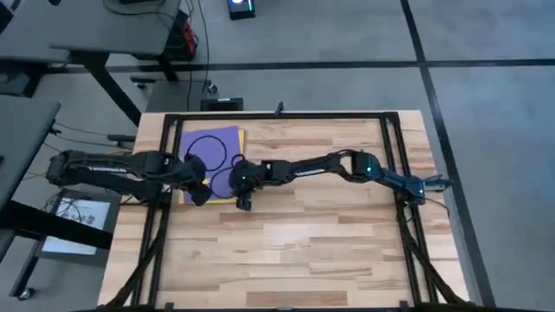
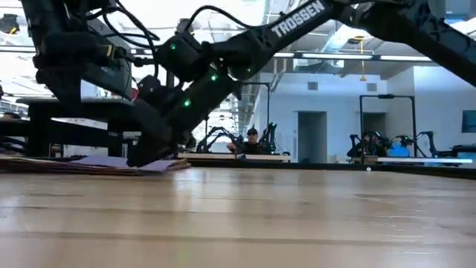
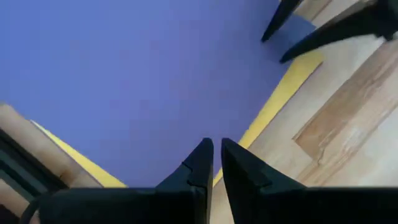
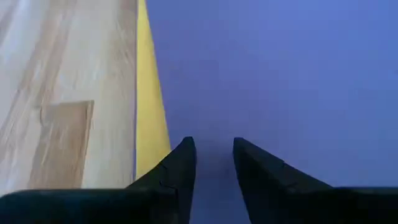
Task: Organize paper
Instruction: Put the purple paper into the top right of the table
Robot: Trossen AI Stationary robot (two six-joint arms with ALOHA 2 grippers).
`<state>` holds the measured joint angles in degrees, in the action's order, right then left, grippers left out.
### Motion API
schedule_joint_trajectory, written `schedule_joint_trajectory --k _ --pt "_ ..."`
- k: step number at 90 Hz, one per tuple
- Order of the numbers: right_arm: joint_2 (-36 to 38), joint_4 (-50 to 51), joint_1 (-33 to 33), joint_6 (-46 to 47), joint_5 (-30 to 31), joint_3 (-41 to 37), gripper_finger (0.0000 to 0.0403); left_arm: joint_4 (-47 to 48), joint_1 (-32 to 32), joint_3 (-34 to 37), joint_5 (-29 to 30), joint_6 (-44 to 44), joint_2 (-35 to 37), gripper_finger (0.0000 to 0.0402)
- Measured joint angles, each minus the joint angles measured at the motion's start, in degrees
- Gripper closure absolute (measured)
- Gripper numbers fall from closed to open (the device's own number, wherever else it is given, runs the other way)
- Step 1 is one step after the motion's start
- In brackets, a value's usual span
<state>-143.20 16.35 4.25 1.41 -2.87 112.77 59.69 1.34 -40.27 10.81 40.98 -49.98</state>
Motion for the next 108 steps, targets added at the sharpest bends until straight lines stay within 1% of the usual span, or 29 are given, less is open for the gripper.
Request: schedule_joint_trajectory --k 8,17,29,35,41,55,68,82,97,108 --pt "1.2 4.6 0.0 0.0 0.0 0.2 0.0301 -0.2 0.0 0.0 0.0 0.0 0.0 0.0384" --pt "2.4 7.4 0.1 0.0 0.0 0.2 0.0301 -0.2 0.0 0.1 1.0 -0.1 -0.1 0.0384" --pt "3.1 12.6 0.7 0.0 -0.2 0.1 0.0301 -0.6 0.0 2.0 1.0 1.1 -0.9 0.0384" --pt "3.2 15.3 1.0 0.1 -0.2 0.2 0.0301 -1.1 0.0 3.1 0.2 1.3 -2.0 0.0384" --pt "3.3 17.4 1.3 0.1 -0.2 0.2 0.0301 -1.5 0.0 4.0 -1.3 -0.4 -3.5 0.0384" --pt "4.1 18.4 2.0 0.0 -0.3 0.1 0.0301 -1.5 0.0 4.8 -4.5 -6.2 -8.2 0.0384" --pt "4.9 17.3 2.5 -2.0 0.1 0.0 0.0301 -2.2 0.0 4.9 -4.5 -11.0 -12.7 0.0384" --pt "5.3 17.5 2.3 -3.3 0.0 0.0 0.0301 -6.7 0.0 5.3 -4.6 -14.7 -17.2 0.0384" --pt "5.2 18.1 2.5 -3.4 0.0 0.0 0.0301 -8.1 0.0 8.0 -7.7 -15.1 -21.2 0.0384" --pt "5.2 17.8 2.9 -3.5 -0.2 0.0 0.0301 -9.4 -0.1 9.5 -8.4 -14.8 -22.5 0.0384"
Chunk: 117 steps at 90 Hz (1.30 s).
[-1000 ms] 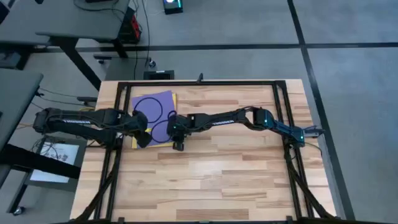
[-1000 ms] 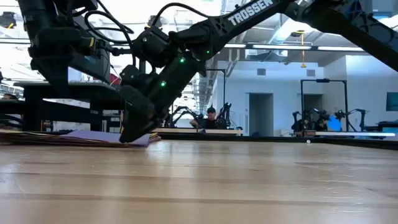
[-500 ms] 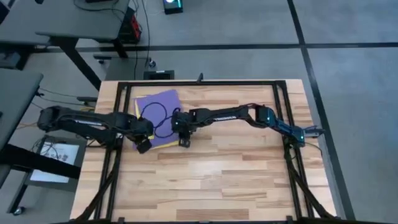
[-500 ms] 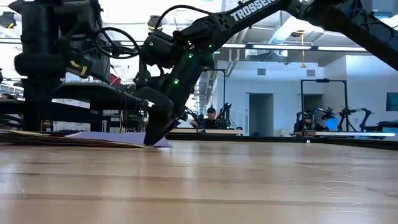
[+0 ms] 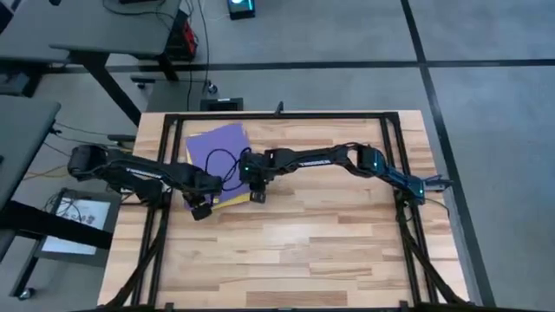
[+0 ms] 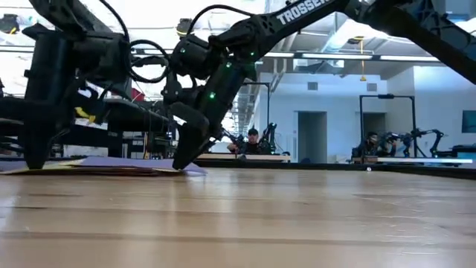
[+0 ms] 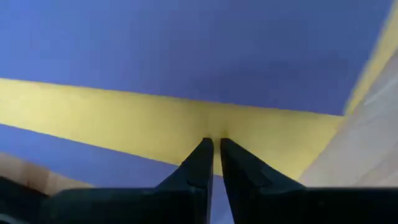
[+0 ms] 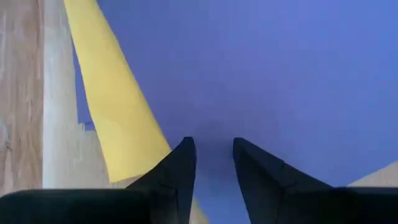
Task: Organize paper
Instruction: Put the purple paper into the top right of the table
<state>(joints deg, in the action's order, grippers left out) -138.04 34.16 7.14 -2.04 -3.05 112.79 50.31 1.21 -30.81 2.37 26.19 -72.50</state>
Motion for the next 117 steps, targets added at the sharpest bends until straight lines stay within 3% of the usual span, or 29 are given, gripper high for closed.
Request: schedule_joint_trajectory --k 32,54,80,91,117 --pt "0.0 -1.0 0.1 -2.3 -0.1 -0.6 0.0301 -0.8 0.0 0.2 -0.1 -0.1 -0.5 0.0384" --pt "0.4 12.4 0.9 1.1 -0.1 -1.2 0.0301 -0.9 0.0 0.3 -0.1 0.1 -0.5 0.0384" --pt "0.4 36.1 0.3 5.9 -0.1 -1.3 0.0301 -0.7 0.0 0.3 -0.1 2.2 -0.5 0.0384" --pt "0.3 43.2 -0.4 7.3 -3.8 -1.5 0.0301 -0.5 0.0 0.0 -0.1 2.4 -0.6 0.0384" --pt "11.7 36.8 0.3 5.1 -4.2 -1.6 0.0301 2.7 0.0 -9.2 1.1 1.2 -0.7 0.0384"
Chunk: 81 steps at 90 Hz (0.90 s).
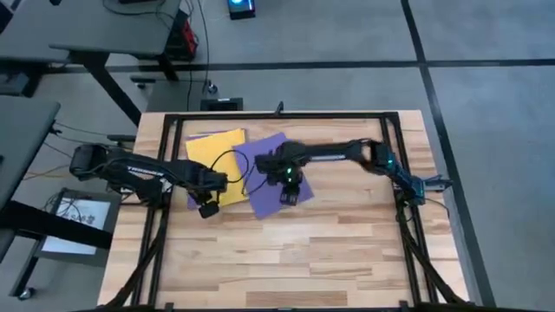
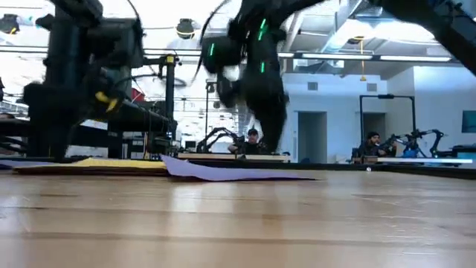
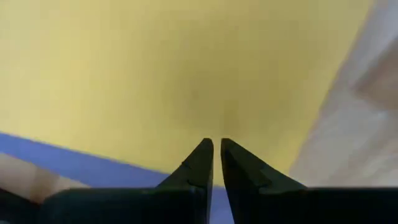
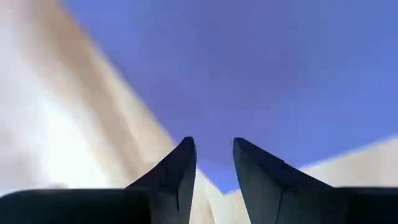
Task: Organize paper
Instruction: Put the purple paper into the top right of the table
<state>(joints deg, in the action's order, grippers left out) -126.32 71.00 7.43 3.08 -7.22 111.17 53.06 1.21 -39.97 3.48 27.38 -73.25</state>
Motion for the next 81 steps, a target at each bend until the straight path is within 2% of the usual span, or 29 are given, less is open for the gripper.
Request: schedule_joint_trajectory --k 9,20,32,46,62,81 --pt "3.0 -6.0 0.8 -2.7 0.1 0.0 0.0301 0.5 0.0 -4.3 0.1 -0.3 0.1 0.0384" --pt "3.3 -14.8 1.7 -7.4 0.1 0.0 0.0301 4.3 0.6 -9.2 0.5 -4.3 0.1 0.0384" --pt "-1.1 -21.9 2.6 -13.7 0.0 0.1 0.0301 10.4 3.0 -14.9 1.2 -9.7 0.1 0.0384" --pt "-6.8 -27.1 3.7 -12.6 0.2 -0.1 0.0301 13.3 7.0 -18.8 1.4 -14.3 1.5 0.0384" --pt "-10.1 -25.1 4.6 -7.5 0.1 0.1 0.0301 17.2 10.6 -19.1 1.3 -16.2 5.3 0.0384" --pt "-10.0 -15.2 6.9 -1.2 2.7 0.2 0.0301 18.0 14.0 -19.2 1.5 -13.8 10.7 0.0384"
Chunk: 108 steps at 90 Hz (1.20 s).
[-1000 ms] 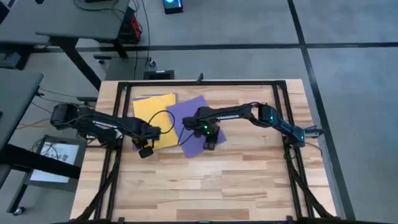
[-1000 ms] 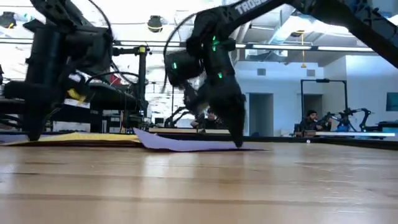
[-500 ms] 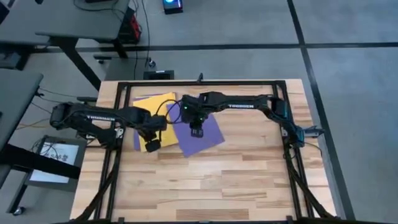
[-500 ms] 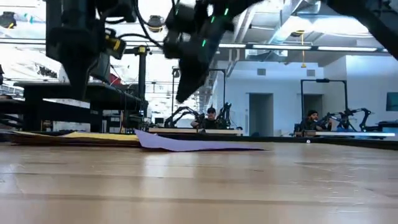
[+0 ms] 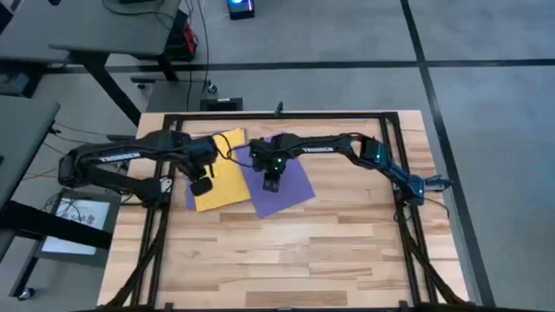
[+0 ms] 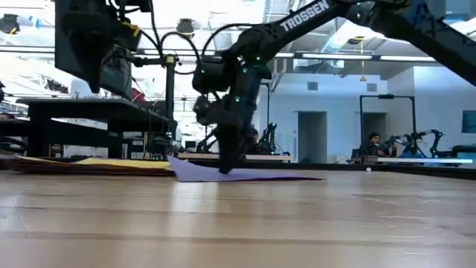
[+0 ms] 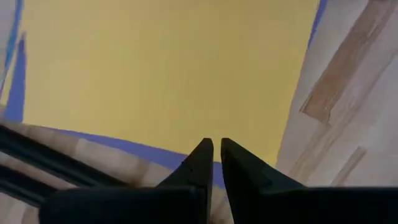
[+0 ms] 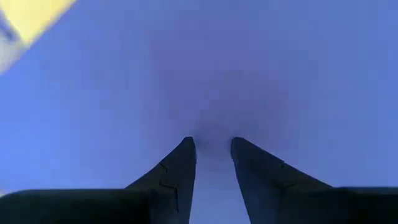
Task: Organize paper
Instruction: Put the purple paper into the top right of the table
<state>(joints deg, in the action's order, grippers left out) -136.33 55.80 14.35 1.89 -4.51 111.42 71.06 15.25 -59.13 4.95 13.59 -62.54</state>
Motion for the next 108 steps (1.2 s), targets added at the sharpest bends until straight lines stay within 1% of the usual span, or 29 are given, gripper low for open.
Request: schedule_joint_trajectory --k 12,33,44,50,60,70,75,81,87,98,108 --pt "0.0 6.9 1.8 3.0 0.2 0.0 0.0301 -1.5 2.3 -0.1 0.3 2.2 1.7 0.0384" --pt "0.0 14.4 4.0 6.3 1.9 -0.1 0.0301 -3.0 5.0 -0.1 0.4 5.3 2.4 0.0384" --pt "0.0 15.2 4.6 5.3 2.4 -0.2 0.0301 -4.7 5.4 -0.1 0.5 4.9 2.3 0.0384" --pt "0.8 14.7 4.8 3.2 2.7 -0.4 0.0301 -5.3 5.4 -0.1 0.4 4.0 2.4 0.0384" --pt "4.5 13.2 4.9 1.0 3.2 -0.5 0.0301 -5.8 5.4 -1.5 0.4 1.7 2.3 0.0384" --pt "11.8 10.2 5.3 -0.1 3.2 -0.3 0.0301 -8.1 5.6 -3.4 0.4 -0.1 2.3 0.0384" --pt "15.4 7.5 5.6 -1.2 3.1 -1.5 0.0301 -9.0 5.7 -4.3 0.4 -0.7 2.3 0.0384" --pt "20.3 3.9 6.1 -1.7 3.0 -5.6 0.0301 -9.1 5.8 -5.2 0.4 -1.8 2.3 0.0384" --pt "26.2 -0.7 6.9 -1.7 2.8 -12.0 0.0301 -9.2 6.3 -5.7 0.4 -2.9 2.3 0.0384" --pt "40.9 -14.6 7.8 -0.5 1.8 -29.9 0.0301 -9.3 7.0 -5.8 0.4 -3.3 2.3 0.0384" --pt "51.1 -32.0 7.9 4.0 1.5 -46.8 0.0301 -10.2 7.7 -5.8 0.4 -4.2 2.3 0.0384"
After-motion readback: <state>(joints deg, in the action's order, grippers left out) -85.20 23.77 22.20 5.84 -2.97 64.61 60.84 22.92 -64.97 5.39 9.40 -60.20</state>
